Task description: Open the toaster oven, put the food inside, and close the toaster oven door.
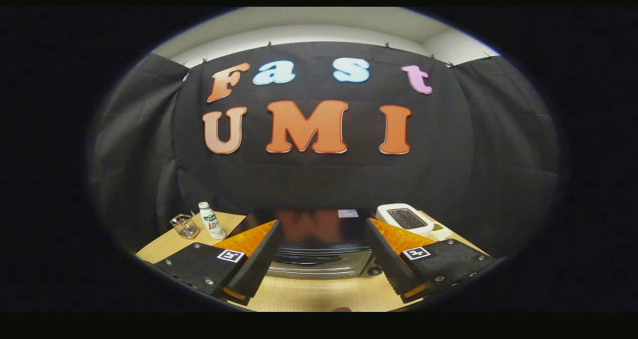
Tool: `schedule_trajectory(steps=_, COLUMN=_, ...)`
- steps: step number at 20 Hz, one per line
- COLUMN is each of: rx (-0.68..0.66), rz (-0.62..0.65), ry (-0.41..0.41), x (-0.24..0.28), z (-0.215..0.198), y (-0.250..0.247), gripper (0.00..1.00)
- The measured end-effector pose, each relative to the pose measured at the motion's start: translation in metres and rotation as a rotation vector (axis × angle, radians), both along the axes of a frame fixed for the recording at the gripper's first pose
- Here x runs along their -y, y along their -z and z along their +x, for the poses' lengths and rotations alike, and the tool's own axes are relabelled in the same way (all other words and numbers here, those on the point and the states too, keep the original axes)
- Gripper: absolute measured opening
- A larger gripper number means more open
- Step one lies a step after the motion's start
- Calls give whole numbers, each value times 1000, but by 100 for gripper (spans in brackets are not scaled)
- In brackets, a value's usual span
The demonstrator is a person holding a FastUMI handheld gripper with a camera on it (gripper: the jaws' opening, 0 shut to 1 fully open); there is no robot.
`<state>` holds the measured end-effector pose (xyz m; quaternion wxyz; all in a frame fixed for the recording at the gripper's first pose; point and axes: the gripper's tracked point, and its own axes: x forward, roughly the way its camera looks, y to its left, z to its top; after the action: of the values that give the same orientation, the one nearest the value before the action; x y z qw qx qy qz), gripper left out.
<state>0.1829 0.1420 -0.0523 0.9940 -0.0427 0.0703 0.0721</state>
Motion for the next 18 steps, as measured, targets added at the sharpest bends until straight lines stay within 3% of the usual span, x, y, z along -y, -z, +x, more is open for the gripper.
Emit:
schedule_trajectory(steps=8, rx=-215, rz=-47, ry=46, x=-21, z=55, y=71, gripper=99)
schedule_trajectory(steps=18, rx=-272, rz=-52, ry=-30, x=-25, z=27, y=89, gripper=99)
